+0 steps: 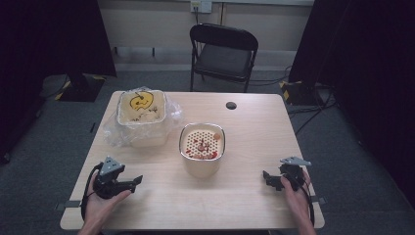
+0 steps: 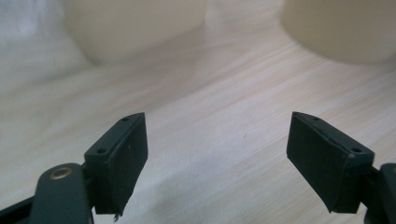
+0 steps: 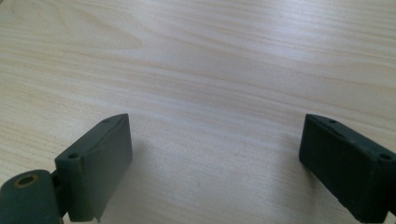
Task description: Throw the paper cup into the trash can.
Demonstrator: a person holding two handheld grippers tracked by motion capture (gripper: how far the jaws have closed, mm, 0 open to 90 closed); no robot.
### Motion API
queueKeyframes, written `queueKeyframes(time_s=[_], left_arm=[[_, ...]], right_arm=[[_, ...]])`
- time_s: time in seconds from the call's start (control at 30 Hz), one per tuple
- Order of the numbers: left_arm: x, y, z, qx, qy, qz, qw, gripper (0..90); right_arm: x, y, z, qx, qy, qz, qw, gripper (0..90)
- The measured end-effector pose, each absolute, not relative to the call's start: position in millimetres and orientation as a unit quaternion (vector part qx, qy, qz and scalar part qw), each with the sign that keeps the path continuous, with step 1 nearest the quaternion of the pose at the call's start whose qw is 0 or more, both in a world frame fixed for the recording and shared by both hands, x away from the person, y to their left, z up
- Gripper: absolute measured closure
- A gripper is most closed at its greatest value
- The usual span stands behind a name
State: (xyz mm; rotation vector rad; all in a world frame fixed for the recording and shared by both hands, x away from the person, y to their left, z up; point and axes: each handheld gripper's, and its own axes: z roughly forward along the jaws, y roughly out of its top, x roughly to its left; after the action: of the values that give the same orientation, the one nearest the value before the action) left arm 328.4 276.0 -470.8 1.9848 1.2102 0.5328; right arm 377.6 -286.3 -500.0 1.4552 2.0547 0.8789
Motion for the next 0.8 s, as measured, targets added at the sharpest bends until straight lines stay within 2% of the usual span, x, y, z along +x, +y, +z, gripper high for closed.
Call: queueKeyframes(time_s=[0.13,0.33,0.37,0.4,0.53,0.8], left_arm=[[331,276,-489,0.775,0.489,0.188,0.353,22.7],[331,274,-496,0.78,0.494,0.2,0.329,22.4],[332,274,-496,0.78,0.493,0.205,0.326,21.0],[333,275,-497,0.781,0.492,0.207,0.323,13.7],[336,277,-503,0.77,0.498,0.212,0.337,7.0],[338,276,-503,0.771,0.5,0.211,0.335,5.8]], right_arm=[[378,-286,-500,0.531,0.749,0.32,0.235,8.6],[378,-286,-500,0.531,0.749,0.32,0.235,8.6],[378,-286,-500,0.531,0.749,0.32,0.235,8.6],[378,-286,-500,0.531,0.749,0.32,0.236,8.5],[378,-286,-500,0.531,0.749,0.32,0.236,8.5],[378,-286,-500,0.531,0.749,0.32,0.236,8.5]])
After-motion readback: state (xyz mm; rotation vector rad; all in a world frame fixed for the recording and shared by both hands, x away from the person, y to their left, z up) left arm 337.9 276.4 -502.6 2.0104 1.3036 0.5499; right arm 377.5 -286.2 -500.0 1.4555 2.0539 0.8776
